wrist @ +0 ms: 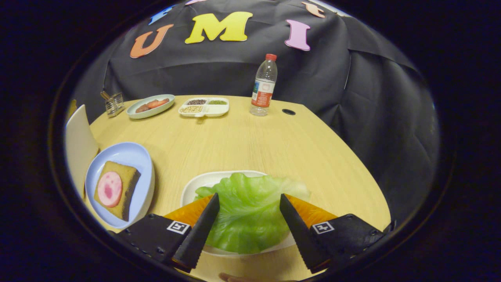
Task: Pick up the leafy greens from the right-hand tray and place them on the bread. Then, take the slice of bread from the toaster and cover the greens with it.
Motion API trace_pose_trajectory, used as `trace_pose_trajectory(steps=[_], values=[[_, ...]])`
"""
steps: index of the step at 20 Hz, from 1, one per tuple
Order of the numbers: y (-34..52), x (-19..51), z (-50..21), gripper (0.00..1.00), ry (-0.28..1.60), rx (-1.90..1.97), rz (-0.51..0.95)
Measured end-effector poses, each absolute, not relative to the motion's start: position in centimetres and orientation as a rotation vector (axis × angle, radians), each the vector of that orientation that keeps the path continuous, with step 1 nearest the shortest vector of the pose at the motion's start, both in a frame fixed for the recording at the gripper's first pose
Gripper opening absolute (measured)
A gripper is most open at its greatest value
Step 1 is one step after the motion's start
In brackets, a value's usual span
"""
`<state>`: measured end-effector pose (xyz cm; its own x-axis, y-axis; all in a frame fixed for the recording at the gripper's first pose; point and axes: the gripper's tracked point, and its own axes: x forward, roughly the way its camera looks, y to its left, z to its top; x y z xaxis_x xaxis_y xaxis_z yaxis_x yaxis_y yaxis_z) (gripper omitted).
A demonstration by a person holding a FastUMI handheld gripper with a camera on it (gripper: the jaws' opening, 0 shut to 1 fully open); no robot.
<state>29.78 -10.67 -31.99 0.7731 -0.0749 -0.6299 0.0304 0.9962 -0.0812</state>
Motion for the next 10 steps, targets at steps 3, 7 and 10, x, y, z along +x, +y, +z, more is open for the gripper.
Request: trace_pose_trajectory(steps=[3,7,10], values=[[-10.46,29.96,-32.76,0.95,0.687,0.054,-0.017],[-10.37,30.14,-32.8,0.81,0.67,0.026,-0.004],[-10.15,30.51,-32.67,0.58,0.662,0.039,0.007]])
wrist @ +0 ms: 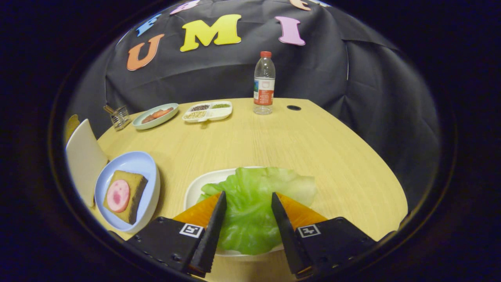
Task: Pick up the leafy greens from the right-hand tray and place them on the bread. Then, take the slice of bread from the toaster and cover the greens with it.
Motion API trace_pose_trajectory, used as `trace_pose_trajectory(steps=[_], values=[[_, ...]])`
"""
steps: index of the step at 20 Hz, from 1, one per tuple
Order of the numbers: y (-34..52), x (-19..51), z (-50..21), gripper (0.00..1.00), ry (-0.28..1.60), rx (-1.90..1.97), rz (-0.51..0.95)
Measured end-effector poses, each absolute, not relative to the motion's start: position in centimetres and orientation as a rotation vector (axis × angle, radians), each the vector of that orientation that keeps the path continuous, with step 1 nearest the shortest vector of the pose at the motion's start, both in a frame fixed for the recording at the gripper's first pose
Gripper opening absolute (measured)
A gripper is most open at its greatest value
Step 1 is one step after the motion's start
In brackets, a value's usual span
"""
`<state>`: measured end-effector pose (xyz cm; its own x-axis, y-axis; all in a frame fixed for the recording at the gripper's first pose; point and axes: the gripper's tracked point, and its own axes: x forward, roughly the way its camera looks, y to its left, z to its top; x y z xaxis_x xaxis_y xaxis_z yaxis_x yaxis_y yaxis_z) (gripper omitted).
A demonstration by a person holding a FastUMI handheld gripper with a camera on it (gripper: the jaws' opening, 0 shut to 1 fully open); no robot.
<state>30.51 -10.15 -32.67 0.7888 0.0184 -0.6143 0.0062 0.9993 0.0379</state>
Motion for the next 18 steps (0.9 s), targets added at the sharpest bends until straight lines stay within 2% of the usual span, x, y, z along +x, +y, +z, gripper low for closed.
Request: trace_pose_trajectory(steps=[3,5,7,9,18], values=[[-9.9,30.6,-32.8,0.35,0.663,0.006,-0.004],[-9.4,30.7,-32.8,0.08,0.659,0.004,0.002],[-9.4,30.6,-32.6,0.08,0.652,-0.011,-0.005],[-9.7,30.5,-31.3,0.01,0.617,0.003,-0.021],[-5.2,27.7,-24.5,0.0,0.54,0.049,0.107]])
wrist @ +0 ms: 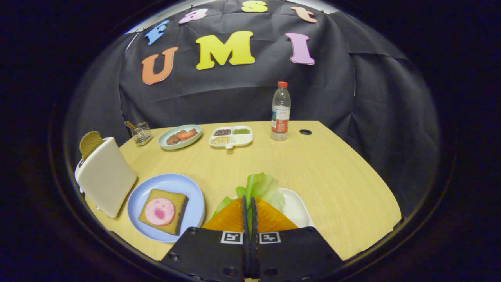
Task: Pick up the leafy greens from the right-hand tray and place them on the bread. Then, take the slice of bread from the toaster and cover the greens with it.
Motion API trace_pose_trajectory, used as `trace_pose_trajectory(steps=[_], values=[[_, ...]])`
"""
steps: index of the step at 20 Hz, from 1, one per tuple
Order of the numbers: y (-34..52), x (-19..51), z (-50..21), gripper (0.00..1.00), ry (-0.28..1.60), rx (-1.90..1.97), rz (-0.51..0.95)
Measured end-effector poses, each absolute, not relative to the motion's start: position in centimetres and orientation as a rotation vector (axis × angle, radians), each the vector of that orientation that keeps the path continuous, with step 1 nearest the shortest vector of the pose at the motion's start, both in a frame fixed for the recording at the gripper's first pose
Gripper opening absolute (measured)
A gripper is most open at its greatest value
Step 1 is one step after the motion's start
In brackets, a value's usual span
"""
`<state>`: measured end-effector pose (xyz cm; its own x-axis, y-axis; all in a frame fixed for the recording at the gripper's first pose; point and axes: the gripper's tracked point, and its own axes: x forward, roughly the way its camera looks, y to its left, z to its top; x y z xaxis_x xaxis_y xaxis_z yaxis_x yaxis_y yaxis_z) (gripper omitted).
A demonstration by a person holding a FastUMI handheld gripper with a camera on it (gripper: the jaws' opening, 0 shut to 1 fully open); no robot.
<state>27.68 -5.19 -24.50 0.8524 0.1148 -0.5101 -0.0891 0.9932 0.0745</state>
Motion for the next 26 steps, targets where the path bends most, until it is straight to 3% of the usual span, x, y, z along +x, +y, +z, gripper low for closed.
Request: trace_pose_trajectory(steps=[11,20,26], values=[[9.7,25.9,-25.4,0.0,0.556,-0.038,0.322],[12.9,26.9,-29.0,0.01,0.593,-0.077,0.288],[12.8,25.9,-26.1,0.04,0.528,-0.078,0.295]])
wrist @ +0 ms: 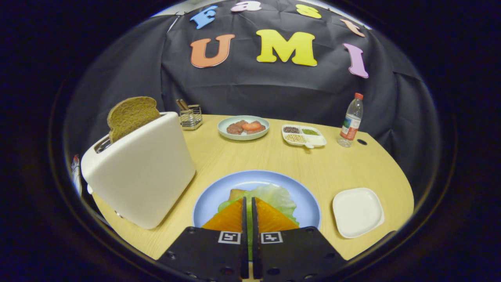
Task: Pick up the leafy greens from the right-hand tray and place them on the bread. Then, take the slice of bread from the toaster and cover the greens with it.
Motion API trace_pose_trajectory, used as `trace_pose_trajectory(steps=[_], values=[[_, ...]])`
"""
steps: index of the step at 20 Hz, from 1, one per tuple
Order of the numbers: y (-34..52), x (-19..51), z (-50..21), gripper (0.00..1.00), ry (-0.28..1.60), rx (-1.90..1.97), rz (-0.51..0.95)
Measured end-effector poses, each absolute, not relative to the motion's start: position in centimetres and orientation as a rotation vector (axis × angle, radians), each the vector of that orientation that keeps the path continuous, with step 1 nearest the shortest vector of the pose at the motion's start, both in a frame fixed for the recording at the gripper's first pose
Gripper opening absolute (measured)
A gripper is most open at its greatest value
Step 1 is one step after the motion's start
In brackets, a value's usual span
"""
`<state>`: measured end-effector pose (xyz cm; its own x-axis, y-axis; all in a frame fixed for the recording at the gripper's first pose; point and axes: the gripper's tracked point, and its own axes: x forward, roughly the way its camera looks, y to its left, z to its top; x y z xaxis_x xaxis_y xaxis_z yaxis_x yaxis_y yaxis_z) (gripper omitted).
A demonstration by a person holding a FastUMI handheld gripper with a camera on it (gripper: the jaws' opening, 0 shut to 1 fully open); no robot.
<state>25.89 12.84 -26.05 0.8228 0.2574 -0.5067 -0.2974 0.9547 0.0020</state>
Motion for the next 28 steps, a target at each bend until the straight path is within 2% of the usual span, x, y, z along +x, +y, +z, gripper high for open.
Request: trace_pose_trajectory(steps=[1,2,3,4,5,8,17,21,26,28], values=[[12.8,25.5,-25.2,0.13,0.516,-0.075,0.293],[12.9,25.1,-24.3,0.16,0.505,-0.068,0.293],[12.9,24.7,-23.4,0.34,0.494,-0.062,0.291],[12.9,24.4,-22.4,0.44,0.483,-0.057,0.287],[13.3,24.0,-21.3,0.61,0.474,-0.047,0.298],[14.4,23.1,-17.8,0.98,0.443,-0.041,0.306],[22.9,22.0,-9.1,0.96,0.378,-0.009,0.415],[27.3,22.6,-10.1,0.96,0.418,-0.012,0.455],[30.1,25.1,-12.9,0.96,0.493,-0.041,0.381],[30.5,26.0,-13.9,0.87,0.519,-0.054,0.334]])
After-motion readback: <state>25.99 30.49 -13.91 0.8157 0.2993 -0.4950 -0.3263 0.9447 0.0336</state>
